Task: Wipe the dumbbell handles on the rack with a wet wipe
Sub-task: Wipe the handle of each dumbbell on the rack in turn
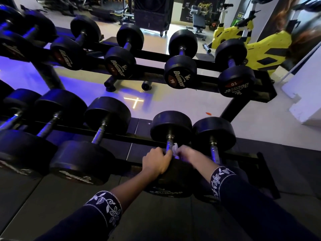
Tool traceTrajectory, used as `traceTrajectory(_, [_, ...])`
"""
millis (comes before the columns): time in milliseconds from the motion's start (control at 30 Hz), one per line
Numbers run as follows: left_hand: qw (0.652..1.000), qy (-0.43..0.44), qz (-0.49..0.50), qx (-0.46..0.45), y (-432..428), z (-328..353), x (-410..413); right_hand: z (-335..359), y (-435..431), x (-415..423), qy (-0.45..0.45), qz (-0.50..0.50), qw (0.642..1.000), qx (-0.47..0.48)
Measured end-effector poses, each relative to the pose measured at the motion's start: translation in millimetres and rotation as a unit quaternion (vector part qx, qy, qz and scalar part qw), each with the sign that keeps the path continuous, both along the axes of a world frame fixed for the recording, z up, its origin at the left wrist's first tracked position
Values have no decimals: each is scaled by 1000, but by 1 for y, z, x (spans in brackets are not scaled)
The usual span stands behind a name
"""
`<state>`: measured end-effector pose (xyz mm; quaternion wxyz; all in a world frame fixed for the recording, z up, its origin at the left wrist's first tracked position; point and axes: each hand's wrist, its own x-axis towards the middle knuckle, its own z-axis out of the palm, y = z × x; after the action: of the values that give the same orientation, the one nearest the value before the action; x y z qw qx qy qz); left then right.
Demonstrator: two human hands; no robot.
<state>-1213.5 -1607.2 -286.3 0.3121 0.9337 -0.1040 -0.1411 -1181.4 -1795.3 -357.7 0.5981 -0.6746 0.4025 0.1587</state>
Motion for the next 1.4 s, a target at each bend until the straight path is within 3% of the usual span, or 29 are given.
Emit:
traceTrajectory(67, [1000,2,-1,-3,0,0,-1,15,6,15,-42,-85,995,44])
traceTrajectory(133, [1000,3,1,-7,1,0,-1,32,14,28,-62,-107,991,43])
traceTrajectory(267, [1000,4,0,0,2,1,-1,31,23,4,-73,-46,992,-97])
traceTrajectory(400, [1000,3,-2,8,1,3,0,50,34,-31,-107,73,964,-232])
traceTrajectory(567, [1000,4,0,-5,3,5,-3,69,43,2,-129,26,931,-341])
traceTrajectory(667, [1000,6,4,-18,4,9,-6,74,39,14,-102,3,937,-334])
traceTrajectory(900, [1000,11,-1,1,4,10,-5,66,46,-27,-69,144,927,-341])
traceTrajectory(1067, [1000,14,2,-6,4,9,-6,67,34,5,-92,2,947,-307])
traceTrajectory(1167, [1000,12,7,-11,5,9,-6,68,29,16,-72,-31,958,-277])
traceTrajectory(1400, [1000,18,1,-1,3,6,-2,55,37,-24,-25,106,956,-271])
